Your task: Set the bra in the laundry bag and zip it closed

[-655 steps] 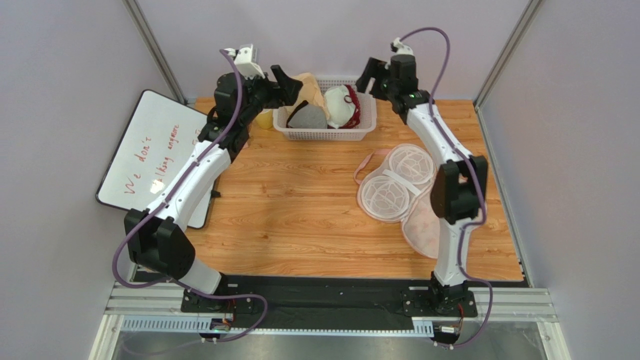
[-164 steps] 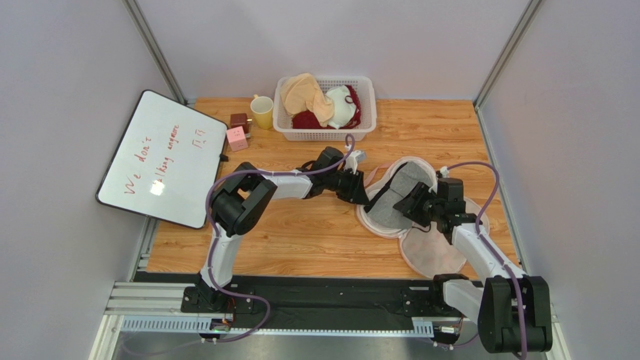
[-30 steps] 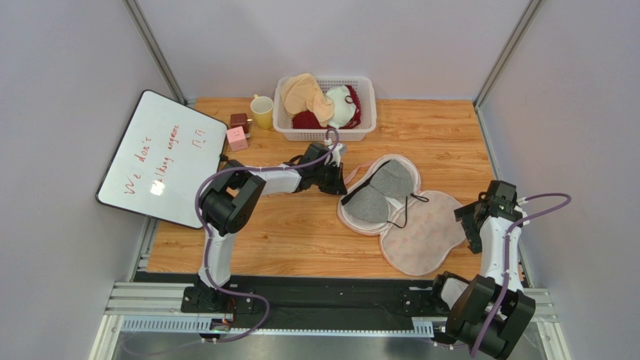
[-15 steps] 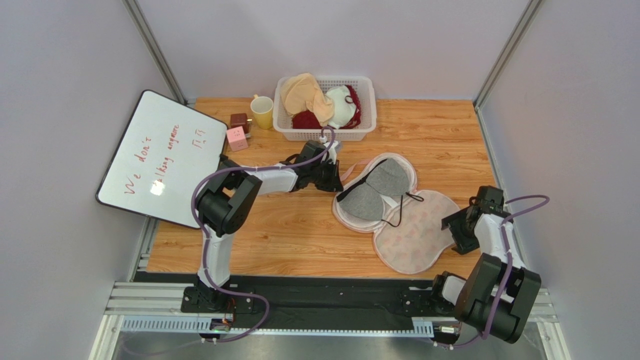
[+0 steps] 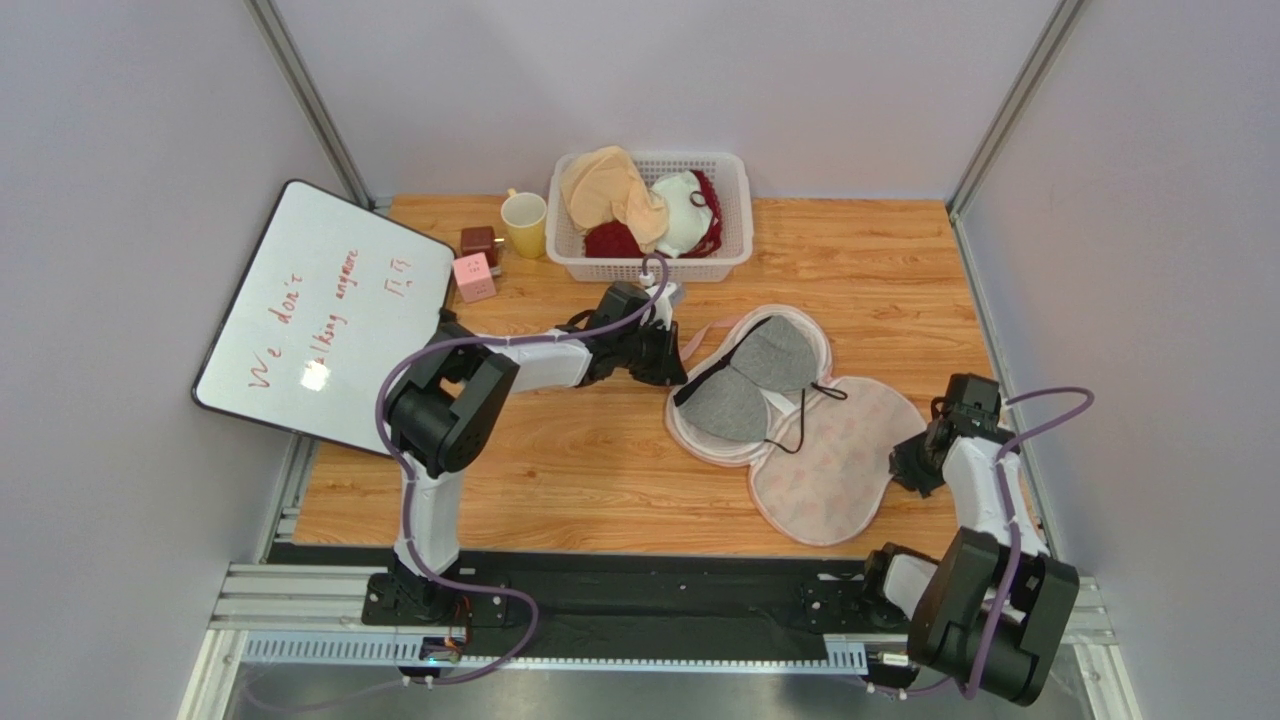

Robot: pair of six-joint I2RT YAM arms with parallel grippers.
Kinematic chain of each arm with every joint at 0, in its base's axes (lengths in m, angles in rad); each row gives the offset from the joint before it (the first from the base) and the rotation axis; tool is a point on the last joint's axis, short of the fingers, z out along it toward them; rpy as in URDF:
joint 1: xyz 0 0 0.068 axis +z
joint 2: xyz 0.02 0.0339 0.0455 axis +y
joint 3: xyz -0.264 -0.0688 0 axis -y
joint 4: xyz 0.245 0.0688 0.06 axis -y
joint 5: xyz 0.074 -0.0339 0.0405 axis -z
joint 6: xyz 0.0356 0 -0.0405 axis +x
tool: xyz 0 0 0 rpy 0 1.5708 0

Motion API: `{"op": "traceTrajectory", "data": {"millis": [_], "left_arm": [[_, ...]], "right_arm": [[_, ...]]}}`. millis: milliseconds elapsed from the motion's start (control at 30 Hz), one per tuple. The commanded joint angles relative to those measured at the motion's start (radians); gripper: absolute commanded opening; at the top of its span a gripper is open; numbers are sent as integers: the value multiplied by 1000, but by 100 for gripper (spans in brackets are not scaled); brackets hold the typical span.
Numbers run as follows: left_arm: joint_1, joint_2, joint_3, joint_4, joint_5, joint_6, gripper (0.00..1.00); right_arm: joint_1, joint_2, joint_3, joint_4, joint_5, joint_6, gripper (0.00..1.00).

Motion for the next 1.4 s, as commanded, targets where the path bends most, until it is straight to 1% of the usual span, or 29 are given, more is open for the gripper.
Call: {"op": "traceTrajectory", "data": {"millis": [0, 33, 100, 133, 200, 233, 267, 367, 400, 433, 467, 500, 533, 600, 633, 667, 800, 900, 933, 1100, 1167, 1333, 1367], "left_arm": [[-2, -129, -47, 68, 22, 38, 20], [-2, -146, -69, 72, 18, 46, 32], [-2, -205, -80, 50, -7, 66, 37], [-2, -230, -83, 1, -25, 79, 60], [-4, -313, -94, -41, -42, 110, 78], [-8, -342, -107, -70, -41, 112, 81], [-16, -399, -113, -82, -41, 125, 82], [-118, -469, -123, -118, -62, 179, 82], [-164, -496, -127, -98, -71, 204, 82], [-238, -503, -141, -58, -68, 204, 83], [-281, -510, -153, -20, -67, 201, 85], [-316, -508, -167, 26, -68, 201, 91], [-386, -502, -187, 113, -90, 205, 94], [-439, -459, -176, 157, -114, 222, 95], [-464, -438, -146, 175, -134, 240, 96], [-497, -389, -126, 177, -142, 254, 96], [-542, -266, 35, 88, -189, 296, 96], [-548, -218, 89, 65, -176, 288, 97], [-550, -214, 95, 66, -153, 284, 100], [-568, -148, 178, 48, -143, 258, 100], [-579, -103, 204, 37, -163, 256, 100], [-602, -40, 253, 22, -287, 277, 100], [-605, -27, 261, 14, -292, 284, 100]], "right_arm": [[34, -141, 60, -91, 11, 32, 3], [42, -162, 70, -120, 12, 33, 1], [59, -202, 93, -140, -3, 34, 0], [65, -205, 101, -158, -12, 30, 0], [63, -208, 124, -177, -55, 21, 0], [65, -208, 132, -189, -66, 17, 0], [65, -208, 139, -195, -74, 17, 0], [68, -208, 178, -215, -109, 21, 0], [68, -208, 189, -223, -126, 23, 0], [71, -204, 204, -238, -129, 29, 0], [73, -202, 228, -246, -133, 33, 0], [73, -199, 242, -250, -144, 37, 0], [74, -196, 253, -263, -150, 47, 0], [74, -195, 279, -269, -175, 61, 0], [76, -193, 284, -272, -181, 76, 0], [77, -193, 293, -275, -193, 83, 0], [82, -190, 313, -275, -228, 103, 0], [88, -188, 340, -286, -224, 103, 0], [94, -187, 345, -287, -225, 104, 0], [106, -182, 359, -287, -244, 133, 0], [109, -182, 371, -289, -244, 138, 0], [108, -178, 397, -301, -259, 165, 0], [109, -178, 403, -303, -265, 172, 0]]}}
